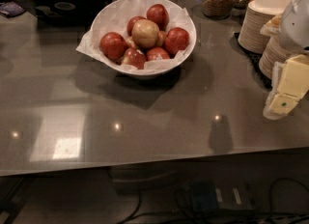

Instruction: Pick apple from white bowl

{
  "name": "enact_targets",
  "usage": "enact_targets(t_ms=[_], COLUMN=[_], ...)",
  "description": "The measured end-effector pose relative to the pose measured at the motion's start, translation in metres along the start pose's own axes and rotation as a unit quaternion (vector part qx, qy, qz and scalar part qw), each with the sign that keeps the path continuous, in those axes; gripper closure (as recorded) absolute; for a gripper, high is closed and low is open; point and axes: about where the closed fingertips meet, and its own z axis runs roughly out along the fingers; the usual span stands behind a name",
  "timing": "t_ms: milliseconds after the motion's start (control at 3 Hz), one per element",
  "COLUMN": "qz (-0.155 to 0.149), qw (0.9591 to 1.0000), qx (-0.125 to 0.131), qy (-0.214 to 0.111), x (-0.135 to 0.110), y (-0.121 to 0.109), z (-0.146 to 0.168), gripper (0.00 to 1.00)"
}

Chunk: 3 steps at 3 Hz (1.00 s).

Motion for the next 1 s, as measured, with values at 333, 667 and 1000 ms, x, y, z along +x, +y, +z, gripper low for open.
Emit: enact_targets(t_ms=[333, 667, 1000], qz=[0.0, -0.011, -0.019], qw=[1.0, 0.9992, 0.9962], qx=[0.0, 0.011, 0.024], qy=[0.0, -0.036, -0.082], x=[0.0, -0.015, -0.031], y=[0.0, -0.008, -0.02], z=[0.0, 0.002, 0.004], gripper=[0.0, 0.0, 0.0])
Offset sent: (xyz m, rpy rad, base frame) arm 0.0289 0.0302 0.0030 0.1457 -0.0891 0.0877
